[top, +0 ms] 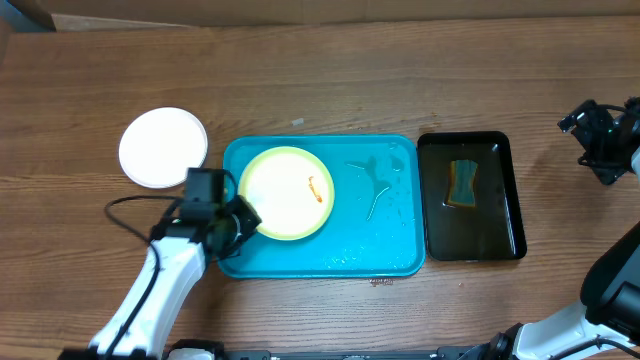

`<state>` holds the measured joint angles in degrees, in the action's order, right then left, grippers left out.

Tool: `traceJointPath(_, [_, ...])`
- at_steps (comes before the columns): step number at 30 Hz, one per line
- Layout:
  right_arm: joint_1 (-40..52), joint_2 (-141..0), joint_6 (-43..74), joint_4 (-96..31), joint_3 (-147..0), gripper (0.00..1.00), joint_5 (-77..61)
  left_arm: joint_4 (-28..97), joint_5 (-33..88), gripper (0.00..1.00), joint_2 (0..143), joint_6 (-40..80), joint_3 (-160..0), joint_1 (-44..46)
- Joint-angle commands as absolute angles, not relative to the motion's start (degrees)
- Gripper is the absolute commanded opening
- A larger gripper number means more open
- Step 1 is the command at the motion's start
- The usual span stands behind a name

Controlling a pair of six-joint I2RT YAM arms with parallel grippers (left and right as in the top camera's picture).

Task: Clean dirty plates on tray and stack at the side
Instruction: 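Grip the yellow plate rim with the left gripper and slide it to tray center, then hold the yellow plate rim steady with the left gripper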

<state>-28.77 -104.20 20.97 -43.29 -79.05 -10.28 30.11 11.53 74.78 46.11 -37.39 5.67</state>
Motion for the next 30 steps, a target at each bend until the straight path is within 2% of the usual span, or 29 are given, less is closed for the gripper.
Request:
traceJointPath(1, [-28.91, -102.76, 21.06, -43.11, -79.90, 1.00, -10.59, 25.82, 11.55, 0.04, 79.90, 45.17, -38.39, 9.89])
traceJointPath(3, [-28.91, -102.76, 21.06, -43.11, -79.90, 1.00, -10.59, 23.70, 11.05, 0.07, 81.87, 44.95, -38.68, 11.79])
traceJointPath(8, [-28.91, -102.76, 21.06, -43.13, -79.90, 1.00, -10.59, 25.65, 7.60, 0.21, 83.18, 43.46, -42.04, 14.09])
traceJointPath(12, [-28.91, -102.76, 21.06, -43.11, -79.90, 1.00, -10.57, 32.36, 4.95, 0.37, 83.18, 37.26, -48.47, 14.28])
traceJointPath(15, [-28.91, -102.76, 21.06, -43.11, -79.90, 1.00, -10.59, 39.44, 2.35, 0.45, 83.20, 32.05, -54.00, 14.28])
traceJointPath(22, [-28.91, -102.76, 21.06, -43.11, -79.90, 1.00, -10.59, 44.60, 2.79, 0.42, 84.20, 30.39, -56.34, 14.28])
traceJointPath(30, [-28.91, -102.76, 21.06, -43.11, -79.90, 1.00, -10.59, 37.91, 2.04, 0.38, 93.93, 30.35, -56.31, 14.33])
